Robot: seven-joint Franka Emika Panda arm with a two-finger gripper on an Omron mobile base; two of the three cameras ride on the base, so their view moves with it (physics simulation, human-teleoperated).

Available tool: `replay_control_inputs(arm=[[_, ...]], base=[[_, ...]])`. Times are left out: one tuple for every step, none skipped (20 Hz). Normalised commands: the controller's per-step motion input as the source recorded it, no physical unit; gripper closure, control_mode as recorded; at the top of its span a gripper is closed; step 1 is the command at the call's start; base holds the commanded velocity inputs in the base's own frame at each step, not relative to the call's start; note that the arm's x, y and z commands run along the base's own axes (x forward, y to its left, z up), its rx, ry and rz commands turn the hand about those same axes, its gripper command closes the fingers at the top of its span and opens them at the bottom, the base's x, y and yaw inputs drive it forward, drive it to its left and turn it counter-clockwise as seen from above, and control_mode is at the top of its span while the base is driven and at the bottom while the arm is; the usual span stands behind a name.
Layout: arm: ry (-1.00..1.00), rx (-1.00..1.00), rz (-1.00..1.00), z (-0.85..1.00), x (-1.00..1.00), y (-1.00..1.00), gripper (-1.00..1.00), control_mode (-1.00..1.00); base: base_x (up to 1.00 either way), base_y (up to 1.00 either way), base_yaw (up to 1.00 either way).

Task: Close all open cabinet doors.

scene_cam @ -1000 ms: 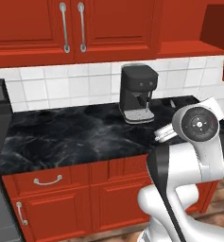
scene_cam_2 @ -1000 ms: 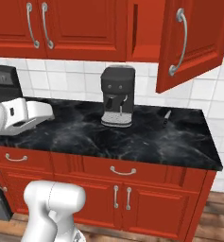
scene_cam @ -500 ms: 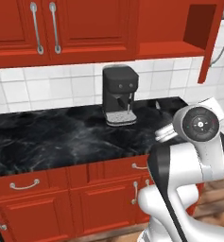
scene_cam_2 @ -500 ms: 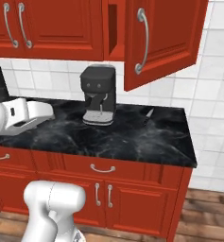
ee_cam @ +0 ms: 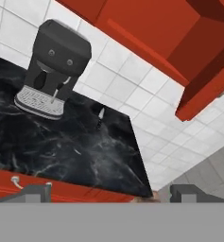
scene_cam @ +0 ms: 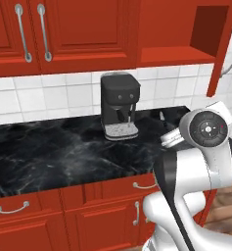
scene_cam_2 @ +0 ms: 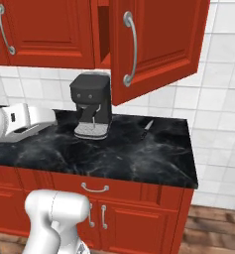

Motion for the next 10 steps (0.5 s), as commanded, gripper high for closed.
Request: replay_control_inputs(arm=[[0.00,0.00,0.00,0.00,0.00,0.00,-1.00,1.00],[0.00,0.00,0.00,0.00,0.00,0.00,-1.00,1.00],[0.00,0.00,0.00,0.00,0.00,0.00,-1.00,1.00],[0.00,0.00,0.00,0.00,0.00,0.00,-1.00,1.00],[0.00,0.00,0.00,0.00,0.00,0.00,-1.00,1.00],[0.00,0.00,0.00,0.00,0.00,0.00,-1.00,1.00],[0.00,0.00,0.00,0.00,0.00,0.00,-1.00,1.00],[0.00,0.00,0.00,0.00,0.00,0.00,-1.00,1.00],[0.00,0.00,0.00,0.00,0.00,0.00,-1.00,1.00],[0.00,0.00,0.00,0.00,0.00,0.00,-1.00,1.00]], base=[[0.64,-0.14,0.00],[0.58,-0.09,0.00],[0.50,-0.03,0.00],[0.48,0.00,0.00],[0.44,0.00,0.00],[0.41,0.00,0.00],[0.44,0.00,0.00],[0.49,0.00,0.00],[0.47,-0.01,0.00],[0.41,-0.01,0.00]])
